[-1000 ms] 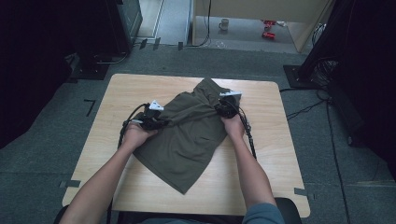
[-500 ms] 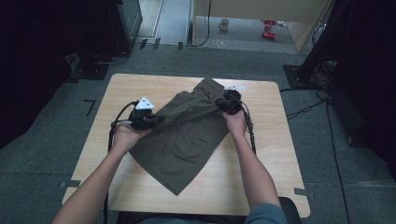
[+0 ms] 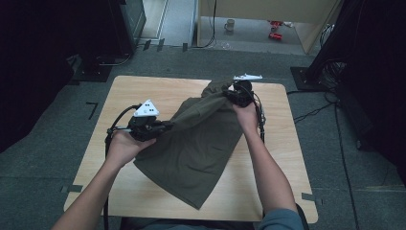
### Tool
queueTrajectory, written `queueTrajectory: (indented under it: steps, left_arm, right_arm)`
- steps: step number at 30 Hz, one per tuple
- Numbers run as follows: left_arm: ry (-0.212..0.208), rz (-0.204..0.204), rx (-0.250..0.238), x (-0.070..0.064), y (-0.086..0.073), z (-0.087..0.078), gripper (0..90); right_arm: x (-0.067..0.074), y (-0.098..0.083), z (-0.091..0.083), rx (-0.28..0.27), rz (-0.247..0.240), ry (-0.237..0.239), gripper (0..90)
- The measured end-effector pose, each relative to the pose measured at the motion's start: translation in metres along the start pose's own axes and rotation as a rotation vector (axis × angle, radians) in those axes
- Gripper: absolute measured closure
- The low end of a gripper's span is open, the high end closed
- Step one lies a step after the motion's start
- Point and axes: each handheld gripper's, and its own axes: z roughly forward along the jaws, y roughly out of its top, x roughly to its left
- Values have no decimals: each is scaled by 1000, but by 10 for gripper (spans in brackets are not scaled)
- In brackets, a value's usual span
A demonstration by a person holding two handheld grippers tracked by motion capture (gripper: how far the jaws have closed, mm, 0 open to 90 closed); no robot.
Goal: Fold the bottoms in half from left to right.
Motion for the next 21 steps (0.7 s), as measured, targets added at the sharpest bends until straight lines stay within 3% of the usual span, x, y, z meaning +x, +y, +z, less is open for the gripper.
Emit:
queueTrajectory:
  steps: [2,4,7,8,10,12,13,14,15,16,18,21]
  left_arm:
    - [-17,-4,-25,-8,5,-5,879]
    - [-50,-15,-43,-17,10,-7,877]
    - [-67,-12,-49,-27,13,-6,875]
    - [-81,-4,-48,-35,13,1,875]
    - [-93,-4,-49,-39,13,5,876]
    - [-130,-7,-34,-50,8,21,874]
    - [-130,-7,-34,-50,8,21,874]
    - [-159,-14,-22,-56,5,33,873]
    - [-159,-14,-22,-56,5,33,872]
    - [-197,-40,-18,-62,2,43,872]
    - [-226,-53,-12,-70,-1,54,870]
    - [-238,-17,15,-82,-7,70,866]
  right_arm:
    - [2,4,-5,-32,-10,-1,874]
    - [2,10,-9,-10,-8,9,872]
    - [1,12,-12,-17,-13,10,869]
    - [-1,11,-12,8,-33,-3,866]
    - [-2,10,-12,27,-42,-13,865]
    - [-7,3,-11,88,-71,-42,863]
    - [-9,0,-10,105,-74,-50,863]
    - [-12,-4,-10,119,-82,-58,863]
    - [-12,-4,-10,119,-82,-58,863]
    - [-18,-11,-10,148,-75,-63,863]
    - [-25,-19,-11,156,-65,-68,861]
    - [-33,-31,-9,215,-76,-88,861]
